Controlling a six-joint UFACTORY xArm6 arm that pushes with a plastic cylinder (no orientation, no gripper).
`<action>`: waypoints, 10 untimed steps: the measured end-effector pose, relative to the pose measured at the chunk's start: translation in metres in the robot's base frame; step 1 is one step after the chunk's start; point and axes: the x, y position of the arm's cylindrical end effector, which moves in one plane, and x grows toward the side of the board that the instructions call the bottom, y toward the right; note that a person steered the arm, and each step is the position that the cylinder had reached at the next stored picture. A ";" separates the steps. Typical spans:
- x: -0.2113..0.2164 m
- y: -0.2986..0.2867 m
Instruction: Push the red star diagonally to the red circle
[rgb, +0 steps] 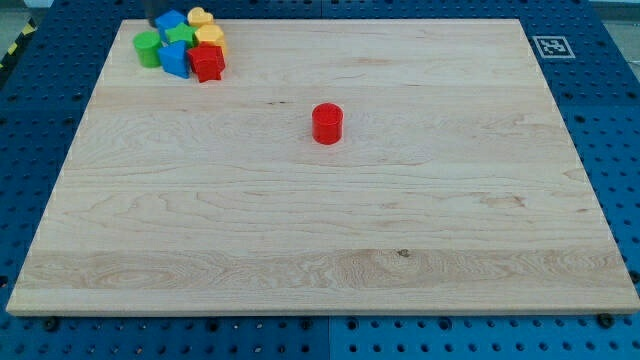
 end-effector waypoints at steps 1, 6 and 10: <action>0.019 0.011; 0.136 0.100; 0.133 0.199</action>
